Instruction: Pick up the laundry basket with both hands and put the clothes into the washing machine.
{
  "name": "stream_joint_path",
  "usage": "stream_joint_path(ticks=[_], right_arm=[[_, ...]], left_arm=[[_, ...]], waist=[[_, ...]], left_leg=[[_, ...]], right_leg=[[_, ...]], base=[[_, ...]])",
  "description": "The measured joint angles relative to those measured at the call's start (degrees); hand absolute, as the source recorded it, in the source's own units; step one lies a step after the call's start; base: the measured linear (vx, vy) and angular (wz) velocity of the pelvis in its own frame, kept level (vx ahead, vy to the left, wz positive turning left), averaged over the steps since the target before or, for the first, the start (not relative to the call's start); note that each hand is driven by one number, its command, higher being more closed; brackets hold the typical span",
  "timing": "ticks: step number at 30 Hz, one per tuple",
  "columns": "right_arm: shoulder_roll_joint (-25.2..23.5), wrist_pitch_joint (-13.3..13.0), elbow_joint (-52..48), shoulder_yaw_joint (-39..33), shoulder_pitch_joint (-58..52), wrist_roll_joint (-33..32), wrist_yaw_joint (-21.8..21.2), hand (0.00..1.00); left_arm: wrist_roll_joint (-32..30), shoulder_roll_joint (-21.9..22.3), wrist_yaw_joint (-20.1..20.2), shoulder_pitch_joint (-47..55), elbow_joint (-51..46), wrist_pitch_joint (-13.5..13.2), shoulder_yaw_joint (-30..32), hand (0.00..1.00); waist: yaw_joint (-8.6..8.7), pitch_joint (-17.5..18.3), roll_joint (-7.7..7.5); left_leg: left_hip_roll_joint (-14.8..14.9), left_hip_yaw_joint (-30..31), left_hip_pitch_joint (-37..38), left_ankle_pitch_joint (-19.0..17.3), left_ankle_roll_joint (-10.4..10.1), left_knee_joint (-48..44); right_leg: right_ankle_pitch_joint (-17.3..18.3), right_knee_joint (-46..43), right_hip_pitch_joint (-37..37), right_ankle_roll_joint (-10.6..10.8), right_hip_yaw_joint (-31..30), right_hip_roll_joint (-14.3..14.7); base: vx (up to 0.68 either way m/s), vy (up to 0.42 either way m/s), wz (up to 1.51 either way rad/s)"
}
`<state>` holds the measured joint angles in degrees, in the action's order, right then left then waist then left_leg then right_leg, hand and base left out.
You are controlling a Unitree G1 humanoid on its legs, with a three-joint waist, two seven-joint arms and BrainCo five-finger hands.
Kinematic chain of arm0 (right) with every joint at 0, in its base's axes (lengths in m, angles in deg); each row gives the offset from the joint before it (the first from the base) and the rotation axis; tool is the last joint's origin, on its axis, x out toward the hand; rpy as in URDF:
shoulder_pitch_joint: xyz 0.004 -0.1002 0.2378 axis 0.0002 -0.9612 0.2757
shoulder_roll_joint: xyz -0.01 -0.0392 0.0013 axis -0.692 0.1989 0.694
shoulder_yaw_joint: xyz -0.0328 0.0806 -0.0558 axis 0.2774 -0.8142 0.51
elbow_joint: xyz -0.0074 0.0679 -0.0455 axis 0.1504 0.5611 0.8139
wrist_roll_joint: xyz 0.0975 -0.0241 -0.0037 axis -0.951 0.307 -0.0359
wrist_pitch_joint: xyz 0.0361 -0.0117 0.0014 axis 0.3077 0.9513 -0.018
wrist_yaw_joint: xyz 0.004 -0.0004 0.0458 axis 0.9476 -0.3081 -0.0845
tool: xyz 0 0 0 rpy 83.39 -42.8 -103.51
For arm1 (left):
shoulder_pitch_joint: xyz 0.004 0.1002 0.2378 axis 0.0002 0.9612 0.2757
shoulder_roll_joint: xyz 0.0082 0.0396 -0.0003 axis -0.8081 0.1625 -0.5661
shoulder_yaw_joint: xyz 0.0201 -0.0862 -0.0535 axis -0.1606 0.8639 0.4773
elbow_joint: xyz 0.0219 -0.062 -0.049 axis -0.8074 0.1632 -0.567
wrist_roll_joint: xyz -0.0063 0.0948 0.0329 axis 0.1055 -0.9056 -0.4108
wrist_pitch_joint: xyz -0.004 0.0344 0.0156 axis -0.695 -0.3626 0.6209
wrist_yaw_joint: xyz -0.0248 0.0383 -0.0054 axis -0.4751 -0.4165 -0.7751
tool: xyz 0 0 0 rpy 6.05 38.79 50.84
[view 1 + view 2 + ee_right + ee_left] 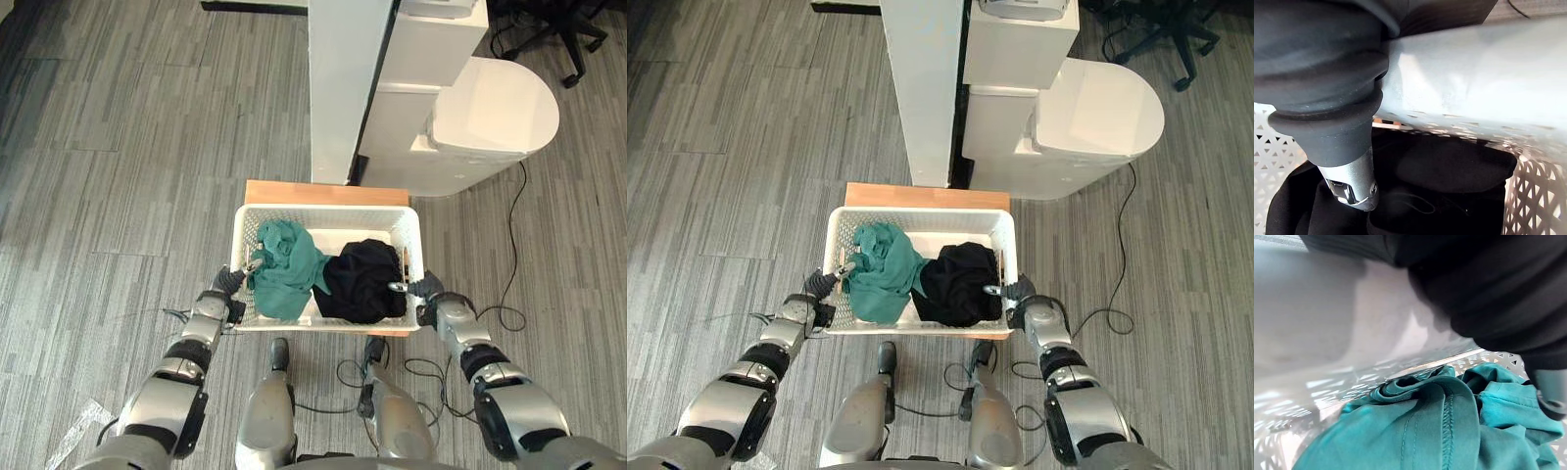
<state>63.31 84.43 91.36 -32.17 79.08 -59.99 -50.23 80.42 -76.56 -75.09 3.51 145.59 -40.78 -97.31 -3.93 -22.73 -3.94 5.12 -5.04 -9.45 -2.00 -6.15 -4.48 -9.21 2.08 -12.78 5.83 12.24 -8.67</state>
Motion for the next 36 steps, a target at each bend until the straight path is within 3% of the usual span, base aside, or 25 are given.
stream_joint_path(ticks=[6,13,19,21,24,25,27,30,36], right_arm=[[-0.24,0.43,0.10,0.05,1.36,0.61,0.76,1.00],[-0.32,0.36,0.13,0.04,1.30,3.07,0.77,1.00],[-1.40,1.77,-0.67,-0.21,-3.27,4.58,0.83,1.00],[-1.56,3.03,-5.44,-0.33,-8.70,4.78,0.90,1.00],[-2.28,3.88,-20.28,-5.60,-22.07,4.83,0.78,1.00],[-2.78,3.86,-22.30,-6.92,-24.01,4.83,0.71,1.00],[-4.18,3.77,-27.16,-10.26,-28.41,4.82,0.37,1.00],[-5.51,3.40,-35.01,-12.59,-33.69,4.84,-1.52,1.00],[-7.53,2.96,-37.95,-12.48,-37.18,5.13,-1.86,1.00]], left_arm=[[-6.64,-1.28,-1.06,-2.44,0.17,1.68,-1.02,1.00],[-22.53,-2.97,-0.64,-3.37,0.00,2.20,-6.41,1.00],[-26.74,-3.80,0.68,-0.77,-1.29,2.43,-8.99,1.00],[-26.91,-4.03,1.77,3.92,-5.76,2.58,-8.55,1.00],[-20.88,-1.45,2.43,21.74,-28.05,1.10,-0.71,1.00],[-20.00,-0.36,2.42,24.42,-31.21,0.59,0.34,1.00],[-18.70,3.18,2.16,30.50,-37.94,-0.21,2.98,1.00],[-17.60,9.90,1.92,39.36,-46.00,-0.39,7.71,1.00],[-14.93,14.84,2.09,44.75,-49.31,0.34,11.78,1.00]], waist=[[-0.10,-0.46,-0.96],[-0.16,-0.32,-1.20],[0.32,2.27,-2.28],[1.08,4.90,-2.60],[2.15,7.94,-2.43],[2.17,8.73,-2.37],[2.09,10.44,-1.74],[1.63,14.99,1.62],[1.33,17.52,4.38]], left_leg=[[-0.07,-0.73,0.09,0.83,-0.26,0.63],[-0.19,-2.35,1.22,0.97,0.05,0.68],[-0.24,-3.03,3.60,0.98,0.09,2.20],[-0.17,-3.05,3.63,0.70,0.44,2.63],[-0.06,-3.16,5.37,-0.27,0.49,2.54],[-0.05,-3.14,5.58,-0.27,0.49,2.50],[0.21,-3.10,7.28,-0.59,0.04,2.26],[1.92,-3.04,8.85,-4.29,0.57,-0.37],[2.71,-0.53,9.00,-6.82,0.16,-4.61]], right_leg=[[-0.23,0.03,-0.60,0.37,-0.32,-0.13],[-0.81,0.02,-0.20,1.20,-1.53,-0.53],[-0.92,1.27,1.67,1.15,-1.68,-0.16],[-1.59,2.08,1.85,0.45,-1.60,0.13],[-2.21,3.49,3.79,0.73,-1.39,0.44],[-2.21,3.49,3.99,0.73,-1.37,0.45],[-2.19,3.49,5.74,0.74,-1.27,0.67],[-2.00,3.55,8.09,0.91,-1.32,1.98],[1.42,3.60,11.84,0.23,0.33,2.29]], base=[[-0.01,0.009,-0.05],[0.03,0.014,-0.07],[0.05,0.003,-0.05],[0.12,0.002,-0.03],[0.15,0.008,-0.12],[0.12,-0.002,-0.08],[0.09,-0.007,-0.06],[0.04,0.001,-0.11],[-0.09,-0.038,0.15]])
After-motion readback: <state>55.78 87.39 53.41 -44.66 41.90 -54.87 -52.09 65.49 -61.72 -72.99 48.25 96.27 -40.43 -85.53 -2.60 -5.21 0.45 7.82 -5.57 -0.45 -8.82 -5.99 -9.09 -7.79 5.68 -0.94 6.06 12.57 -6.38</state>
